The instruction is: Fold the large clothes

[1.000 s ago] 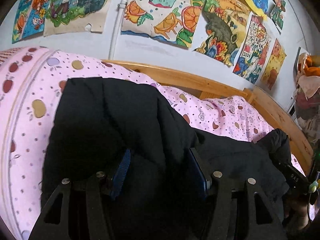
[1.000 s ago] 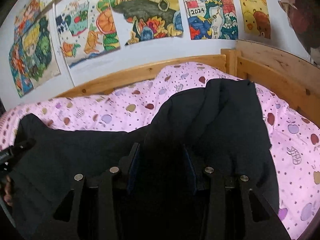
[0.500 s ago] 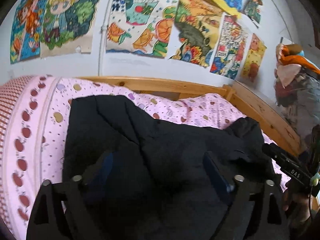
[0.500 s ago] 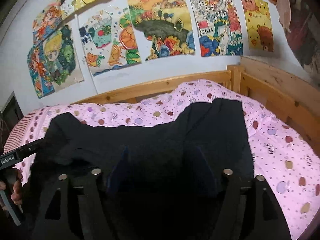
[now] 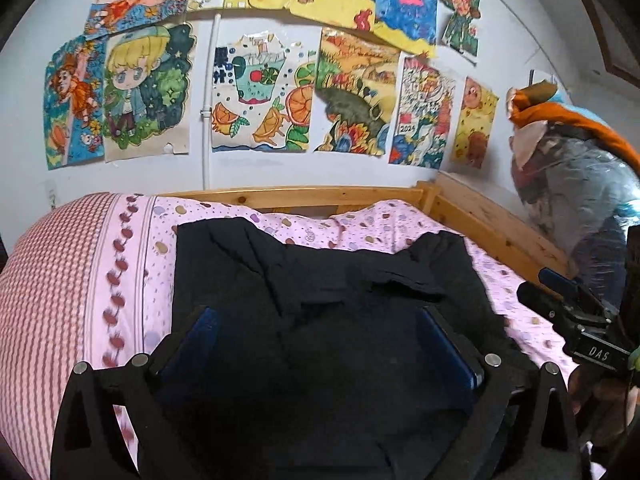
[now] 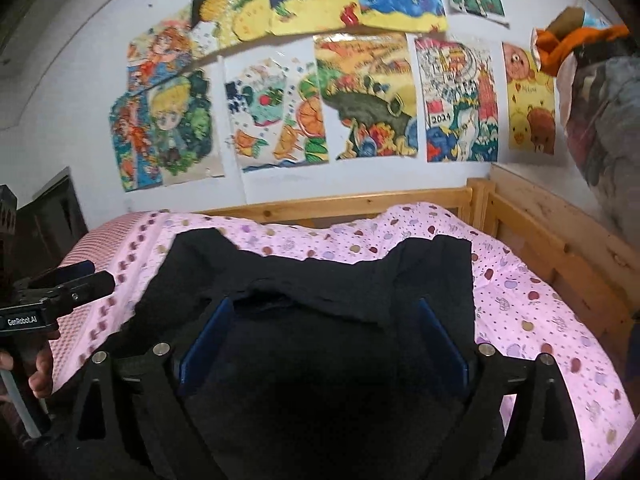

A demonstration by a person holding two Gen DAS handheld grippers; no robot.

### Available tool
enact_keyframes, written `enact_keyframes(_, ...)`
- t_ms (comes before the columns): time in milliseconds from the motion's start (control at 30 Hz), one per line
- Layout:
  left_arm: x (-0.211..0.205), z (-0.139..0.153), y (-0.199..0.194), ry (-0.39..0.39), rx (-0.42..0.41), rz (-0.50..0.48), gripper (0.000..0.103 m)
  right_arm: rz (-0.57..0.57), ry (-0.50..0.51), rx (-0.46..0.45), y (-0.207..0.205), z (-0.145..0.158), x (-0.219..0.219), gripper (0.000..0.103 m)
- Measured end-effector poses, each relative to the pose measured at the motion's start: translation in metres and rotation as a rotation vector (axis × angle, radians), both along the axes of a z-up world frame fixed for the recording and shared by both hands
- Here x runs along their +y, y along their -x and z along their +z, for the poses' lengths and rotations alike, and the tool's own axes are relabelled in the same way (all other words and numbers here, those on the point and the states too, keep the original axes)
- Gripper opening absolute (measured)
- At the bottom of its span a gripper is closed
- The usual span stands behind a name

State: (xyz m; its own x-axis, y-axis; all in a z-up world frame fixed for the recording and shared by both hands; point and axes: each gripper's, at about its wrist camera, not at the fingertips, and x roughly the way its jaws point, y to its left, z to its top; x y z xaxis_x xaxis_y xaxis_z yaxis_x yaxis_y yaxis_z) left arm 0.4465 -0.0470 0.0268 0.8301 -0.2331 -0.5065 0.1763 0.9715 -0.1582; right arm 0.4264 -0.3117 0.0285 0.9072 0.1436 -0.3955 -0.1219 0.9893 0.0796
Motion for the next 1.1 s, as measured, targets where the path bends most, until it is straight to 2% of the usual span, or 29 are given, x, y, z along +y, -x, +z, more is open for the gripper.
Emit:
enact_keyframes(100,-0.004,0.012,0.032,0.012,-0.001,-0.008,0.101,0.017,0.014,-0.009,0.032,0.012,0.002,0.09)
enact_keyframes(300,-0.012,0.03,0.093,-0.023,-0.052,-0.032,0.102,0.036,0.045,-0.027,0.094,0.031,0.004,0.09)
enact_keyframes(567,0.004,0.023,0.156,0.001,-0.048,-0.082,0.102,0.055,0.049,-0.04,0.169,0.039,-0.001,0.091)
enact_keyframes(800,-0.002,0.005,0.205,-0.026,-0.071,-0.191,0.102,0.059,0.022,-0.026,0.209,0.021,-0.008,0.091)
enact_keyframes(967,-0.017,-0.011,0.229,-0.171,-0.113,-0.299,0.102,0.068,0.048,-0.008,0.233,-0.005,-0.004,0.091)
enact_keyframes(1100,-0.019,-0.029,0.229,-0.129,-0.037,-0.382,0.102,0.088,0.126,0.017,0.252,-0.03,-0.001,0.091)
